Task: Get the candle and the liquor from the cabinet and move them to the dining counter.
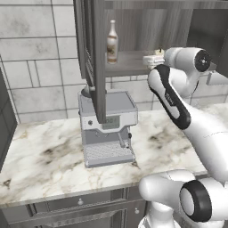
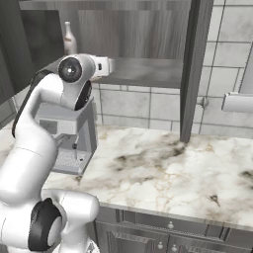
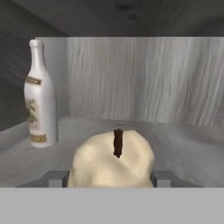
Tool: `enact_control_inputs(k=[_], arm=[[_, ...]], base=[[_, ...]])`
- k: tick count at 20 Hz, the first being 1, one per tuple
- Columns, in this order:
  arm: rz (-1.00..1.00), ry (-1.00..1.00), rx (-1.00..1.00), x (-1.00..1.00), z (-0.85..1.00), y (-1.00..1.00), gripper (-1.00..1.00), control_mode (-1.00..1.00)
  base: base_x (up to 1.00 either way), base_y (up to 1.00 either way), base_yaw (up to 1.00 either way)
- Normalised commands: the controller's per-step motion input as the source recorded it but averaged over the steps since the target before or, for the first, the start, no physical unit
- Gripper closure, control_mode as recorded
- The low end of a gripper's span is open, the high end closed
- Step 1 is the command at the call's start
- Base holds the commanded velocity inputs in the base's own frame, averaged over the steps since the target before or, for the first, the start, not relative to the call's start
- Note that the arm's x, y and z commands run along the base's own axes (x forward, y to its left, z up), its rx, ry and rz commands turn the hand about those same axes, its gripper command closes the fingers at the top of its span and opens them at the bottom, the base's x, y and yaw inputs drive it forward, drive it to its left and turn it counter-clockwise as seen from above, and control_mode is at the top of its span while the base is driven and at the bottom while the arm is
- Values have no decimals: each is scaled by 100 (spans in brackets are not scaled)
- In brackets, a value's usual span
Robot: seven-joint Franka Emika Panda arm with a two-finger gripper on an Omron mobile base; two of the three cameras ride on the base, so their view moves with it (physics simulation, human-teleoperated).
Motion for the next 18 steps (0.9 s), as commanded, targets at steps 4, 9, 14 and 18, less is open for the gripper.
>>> enact_control_inputs(k=[4,9,14,18], arm=[[0,0,0,-100,29,-35,100,-100],[0,5,0,-100,4,-17,100,-100],[0,5,0,-100,-5,-1,100,-100],[0,3,0,-100,-22,0,100,-100]], base=[[0,0,0],[0,0,0],[0,0,0],[0,0,0]])
